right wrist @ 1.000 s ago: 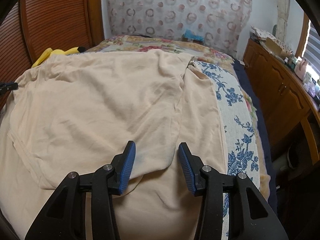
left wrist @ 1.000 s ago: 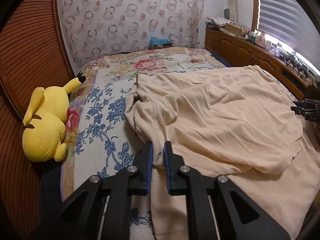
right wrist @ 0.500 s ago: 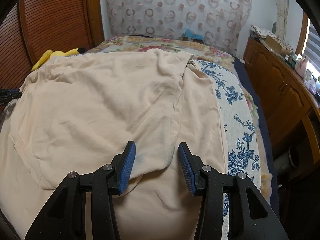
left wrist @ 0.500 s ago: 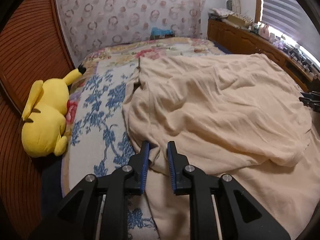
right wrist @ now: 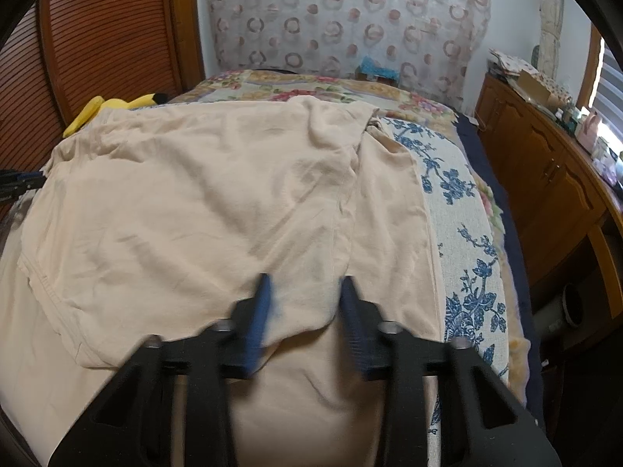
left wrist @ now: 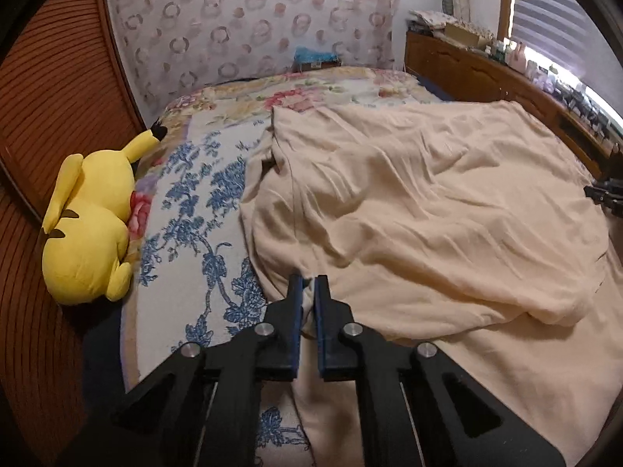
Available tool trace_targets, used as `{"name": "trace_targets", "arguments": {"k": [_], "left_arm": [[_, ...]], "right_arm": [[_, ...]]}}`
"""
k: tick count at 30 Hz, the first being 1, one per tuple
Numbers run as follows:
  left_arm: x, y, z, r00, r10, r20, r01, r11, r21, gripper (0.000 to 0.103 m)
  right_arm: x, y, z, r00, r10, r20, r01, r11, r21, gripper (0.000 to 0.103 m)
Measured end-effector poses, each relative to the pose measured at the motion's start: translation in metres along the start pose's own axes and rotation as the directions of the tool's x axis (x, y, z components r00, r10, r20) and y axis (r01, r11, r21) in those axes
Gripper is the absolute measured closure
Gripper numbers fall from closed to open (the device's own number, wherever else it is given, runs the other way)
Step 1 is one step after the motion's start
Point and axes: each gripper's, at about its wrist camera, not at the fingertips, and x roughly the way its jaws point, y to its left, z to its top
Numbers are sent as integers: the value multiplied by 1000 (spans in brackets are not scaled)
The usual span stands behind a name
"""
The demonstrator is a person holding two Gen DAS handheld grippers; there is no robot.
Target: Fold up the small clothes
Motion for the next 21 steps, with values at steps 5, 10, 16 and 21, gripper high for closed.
{"name": "trace_targets", "arguments": {"k": [5,10,16,21], "left_arm": [[-29,-3,5,998,-34,62,34,999,-4,103],[-65,-6,8,989,-66,133,65,998,9,103],[-89,-13,7,981,-87,171,85,996,23,103],[-115,-16,2,969,-118,219,113,993,32,103]], "right_arm": [[-14,-1,3,998,51,39,-51,999,11,99],[-46,1,12,991,73,114,-73,997,0,99],[-76,3,15,985,79,151,-77,997,-18,99],[-105,4,13,982,80,171,-76,997,-29,99]]}}
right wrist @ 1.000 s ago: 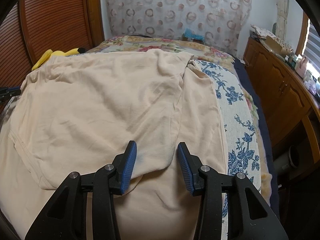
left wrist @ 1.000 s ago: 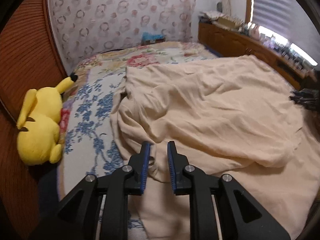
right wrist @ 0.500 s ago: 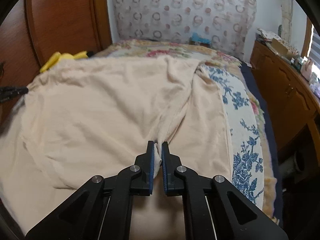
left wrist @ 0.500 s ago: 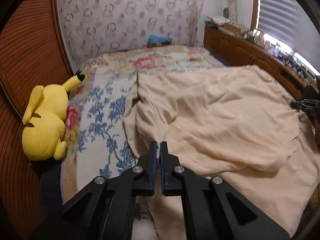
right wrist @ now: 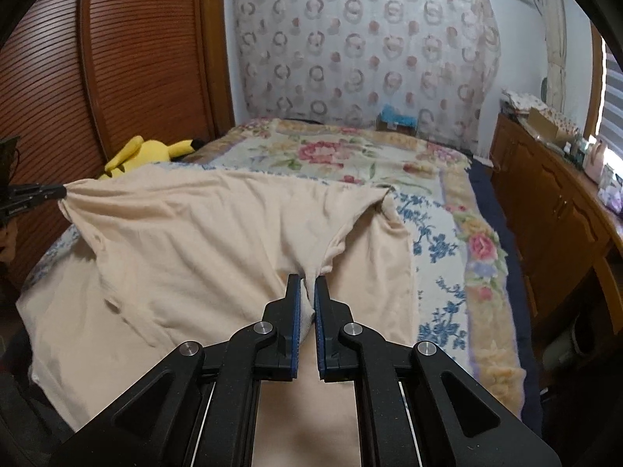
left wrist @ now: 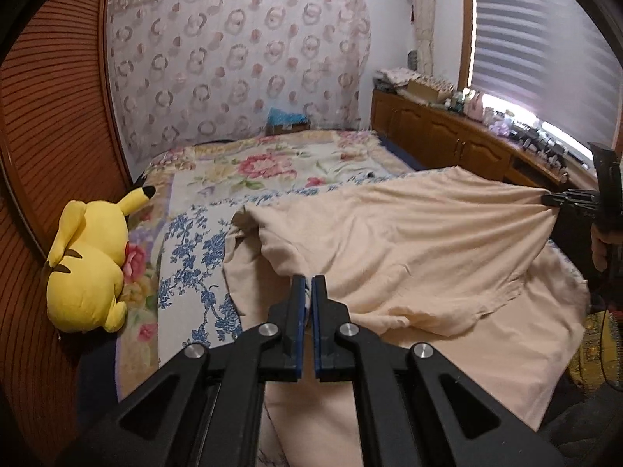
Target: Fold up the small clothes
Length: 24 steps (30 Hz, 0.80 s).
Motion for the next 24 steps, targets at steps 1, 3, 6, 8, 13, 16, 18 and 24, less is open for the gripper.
{"name": "trace_targets", "arguments": {"k": [1,3,6,8,13,16,18,24], "left_arm": [[-8,-2,0,1000,-8,12,8,1000,1,103],[-23,-6,-2,999,-20,31,20,1000,-1,103],[-46,-9,-7,998,-35,56,35,999,0,103],[-62,-11,-9,997,-40,69,40,999,6,103],[-94,-4,-17,995,-20,93,23,999,-26,103],[-86,1,-34,999,-7,31,9,999,-44,103],[-69,3,-51,999,6,-34,-8,998,-63,101],[-36,3,-98,988,-19,-152,3,994,-106,89]], "right_arm": [[-8,0,-1,1000,2,2,-2,1000,-4,99],[-26,1,-2,1000,8,3,-8,1000,-12,99],[-49,4,-5,1000,14,-1,-14,1000,-27,99],[-70,8,-6,1000,17,1,-17,999,-42,99],[-112,14,-6,1000,15,9,-14,998,-62,99],[-107,14,-19,999,11,-48,-14,998,-64,99],[-86,11,-37,994,-11,-110,5,998,-60,99],[-46,6,-74,978,-16,-209,11,1000,-26,87]]}}
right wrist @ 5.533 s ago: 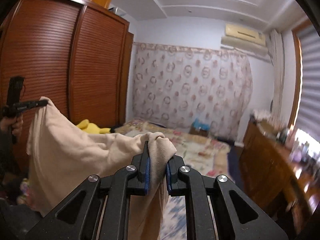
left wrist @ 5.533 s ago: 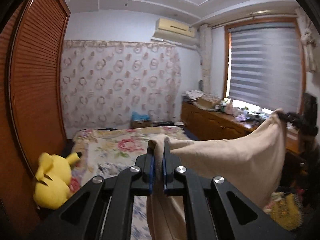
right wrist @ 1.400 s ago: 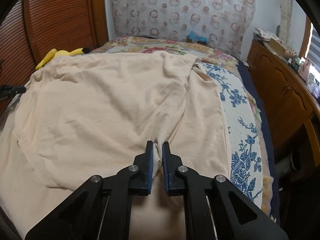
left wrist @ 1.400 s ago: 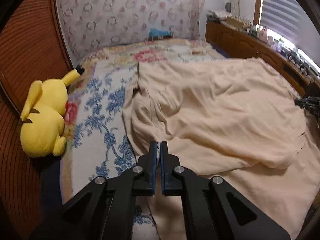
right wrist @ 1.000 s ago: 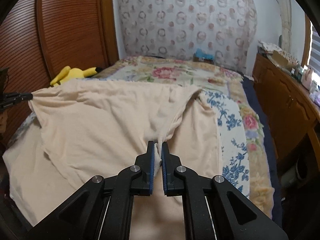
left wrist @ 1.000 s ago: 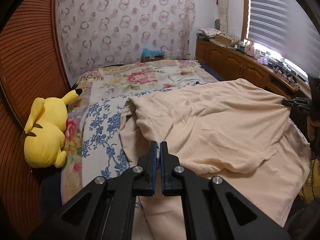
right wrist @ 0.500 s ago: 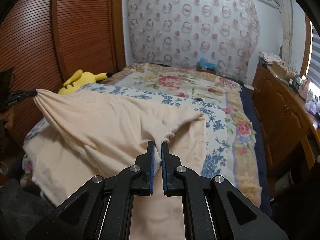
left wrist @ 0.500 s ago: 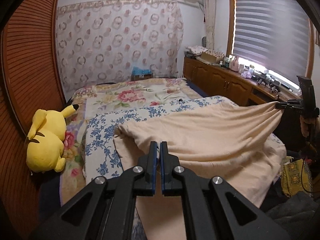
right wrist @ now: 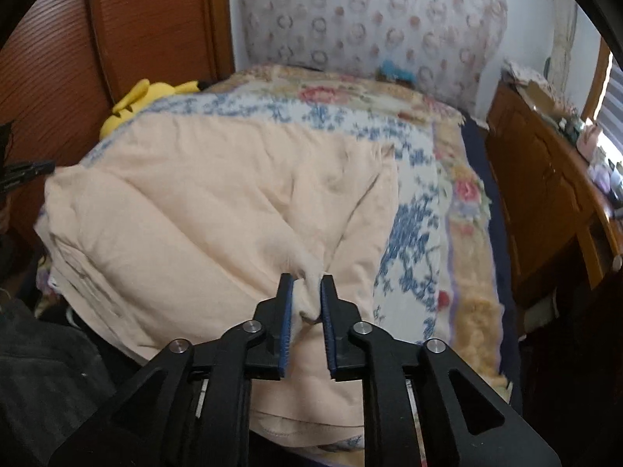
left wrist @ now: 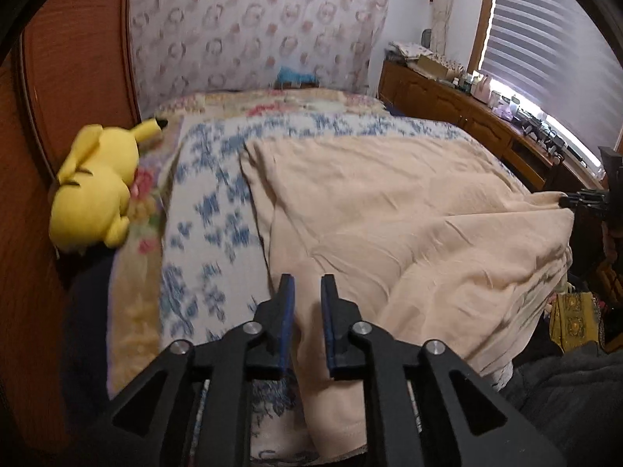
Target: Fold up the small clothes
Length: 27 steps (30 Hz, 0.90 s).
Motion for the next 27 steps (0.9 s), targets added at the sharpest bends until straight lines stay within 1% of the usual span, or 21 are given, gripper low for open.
{"name": "trace_targets", "arguments": {"k": [2,3,10,15,19,23,27], "left_arm": [[5,1,-6,1000,2,-16,-2,1000,-18,67],[5,0,-8,1000,5,-20,-5,1000,-22,63],[19,-3,-22,998,6,-64,-9,998,-54,61],[27,-3,-32,996,19,-92,-26,997,-74,61],[26,-7,-38,995,55,-79,-60,996,-64,61],[26,-9,-39,994,86,-73,-90,995,-52,61],[22,-12,-44,991,118,-70,-121,991,-50,60]], "right_arm": [[-1,-1,1,1000,-12,14,12,1000,6,73],[-2,-1,3,1000,-22,23,22,1000,8,71],[-6,15,13,995,-45,93,47,999,-16,61],[-1,34,15,991,-14,130,19,999,-35,55],[10,48,18,989,13,146,-9,1000,-28,48],[23,59,21,987,44,152,-44,999,-9,46],[33,74,21,986,74,147,-73,997,-14,46]]}}
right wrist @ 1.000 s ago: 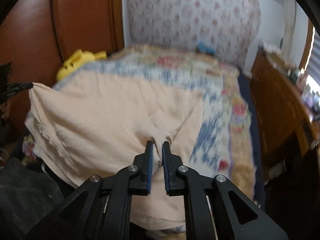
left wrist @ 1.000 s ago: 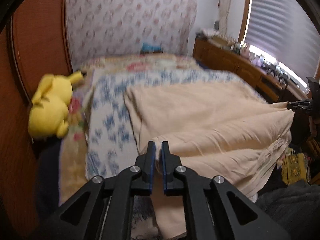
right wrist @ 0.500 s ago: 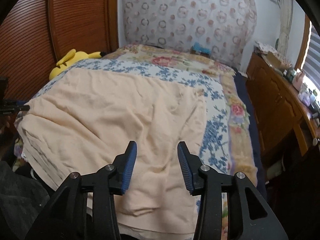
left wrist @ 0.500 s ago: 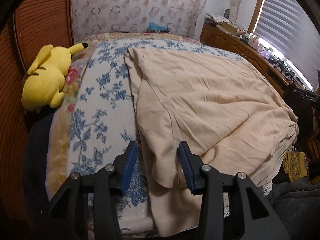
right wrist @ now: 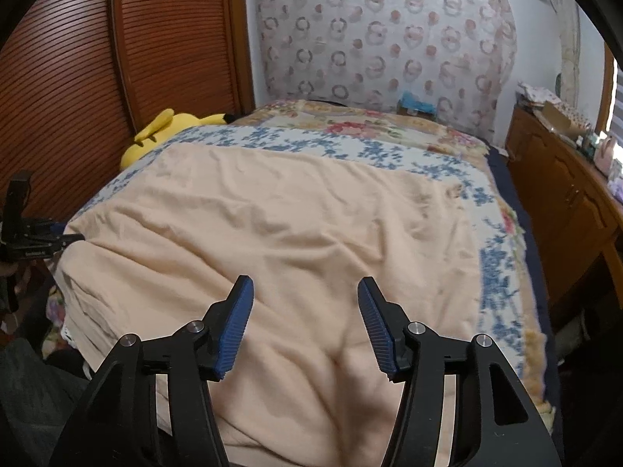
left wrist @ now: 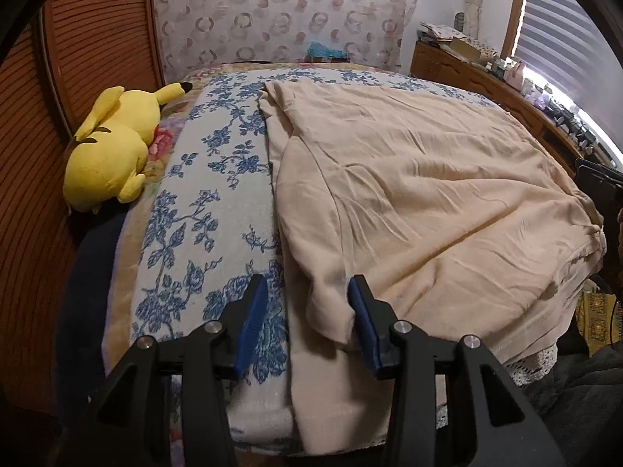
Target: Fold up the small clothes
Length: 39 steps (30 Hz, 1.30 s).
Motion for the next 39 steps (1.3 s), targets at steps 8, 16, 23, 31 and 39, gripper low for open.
{"name": "trace_targets", "arguments": {"k": [8,16,23,31,39], "left_arm": [[-7,-7,-9,999,-38,24,38,999,-16,84],[-24,-15,9,975,-206,87,212,975,-62,99],[-58,-66,62,941,-289,179,279,957,77,99],[-56,-144,125,889,-431,152,384,885,262,99],[-40,-215,156,864,-496,86,436,822,366,100]], "right_arm": [[13,13,-4,999,34,-17,-34,999,-12,45],[16,10,-7,998,59,-20,-59,998,16,44],[11,-8,-11,998,58,-2,-58,995,79,44],[-9,-32,-21,1000,24,18,-26,993,119,43],[-29,-65,-37,1000,-13,28,8,986,165,43]]}}
